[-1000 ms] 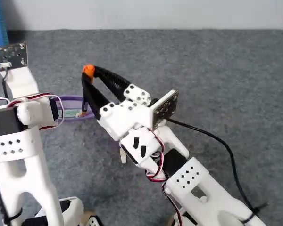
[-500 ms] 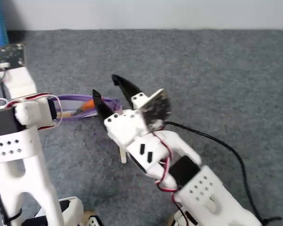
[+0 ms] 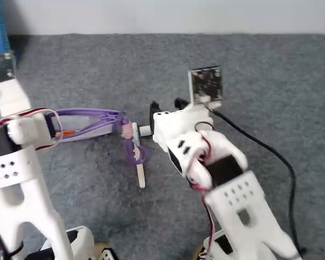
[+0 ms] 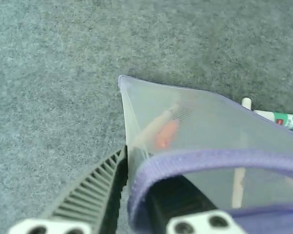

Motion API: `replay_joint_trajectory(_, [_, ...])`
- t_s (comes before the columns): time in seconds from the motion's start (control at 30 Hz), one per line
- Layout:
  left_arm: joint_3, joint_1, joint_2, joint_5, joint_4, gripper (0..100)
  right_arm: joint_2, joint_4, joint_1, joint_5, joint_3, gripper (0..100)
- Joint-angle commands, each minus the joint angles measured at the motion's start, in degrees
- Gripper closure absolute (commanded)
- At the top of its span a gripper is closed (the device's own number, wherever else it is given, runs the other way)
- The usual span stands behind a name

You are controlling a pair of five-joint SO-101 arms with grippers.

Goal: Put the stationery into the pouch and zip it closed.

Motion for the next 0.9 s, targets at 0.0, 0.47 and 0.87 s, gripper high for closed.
replay_joint_trajectory(0.0, [-1.89,-3.43,-0.62,-0.09,0.26,99,9.80,1.01,0.48,-0.70,-3.43,79.8])
replay_joint_trajectory(0.47, [0.31,-4.04,-0.53,-0.18,-0.18,99,42.77,0.75,1.80,18.29,-19.87,79.6])
replay_joint_trajectory(0.87, [0.84,-4.04,-0.53,-0.79,-0.18,99,53.58,0.84,0.22,40.18,-26.37,79.4])
